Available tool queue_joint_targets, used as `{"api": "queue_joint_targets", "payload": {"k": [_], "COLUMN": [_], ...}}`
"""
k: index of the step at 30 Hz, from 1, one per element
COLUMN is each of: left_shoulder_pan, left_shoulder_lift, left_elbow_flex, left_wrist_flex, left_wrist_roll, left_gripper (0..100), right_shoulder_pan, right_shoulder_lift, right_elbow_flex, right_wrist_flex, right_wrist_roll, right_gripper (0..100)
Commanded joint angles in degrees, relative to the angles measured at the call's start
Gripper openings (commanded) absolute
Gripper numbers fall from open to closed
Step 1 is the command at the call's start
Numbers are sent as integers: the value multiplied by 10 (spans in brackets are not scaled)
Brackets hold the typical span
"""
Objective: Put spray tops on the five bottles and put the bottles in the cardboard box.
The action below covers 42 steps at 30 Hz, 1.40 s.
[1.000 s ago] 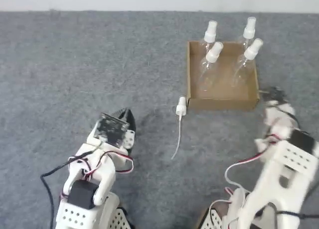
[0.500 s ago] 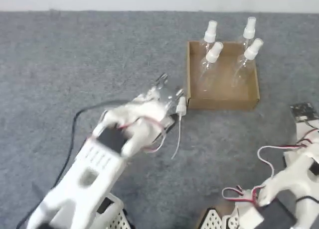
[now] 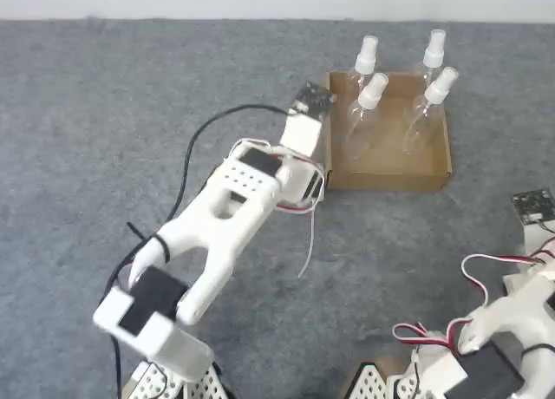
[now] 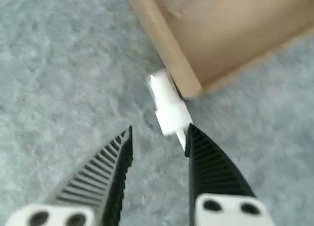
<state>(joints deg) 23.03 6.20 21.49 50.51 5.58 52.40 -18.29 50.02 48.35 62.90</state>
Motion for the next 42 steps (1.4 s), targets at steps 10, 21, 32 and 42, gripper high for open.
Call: {"api": "queue_joint_targets", "payload": {"k": [10, 21, 32, 42], "left_shoulder_pan": [-4, -20, -110, -41], "left_shoulder_lift": [98, 125, 104, 50], "left_elbow_flex": [-95, -95, -109, -173], "left_wrist_flex": [-13, -10, 38, 105], "left_wrist_roll": [11, 11, -23, -25], "left_gripper": [164, 160, 160, 160], "right_shoulder_pan": [3, 5, 4, 5], "right_shoulder_lift": [2, 2, 2, 3], "right_elbow_flex": [-5, -3, -3, -2], "right_wrist_flex": [-12, -12, -12, -12], "right_wrist_roll": [9, 9, 9, 9], "right_gripper": [74, 74, 74, 74]}}
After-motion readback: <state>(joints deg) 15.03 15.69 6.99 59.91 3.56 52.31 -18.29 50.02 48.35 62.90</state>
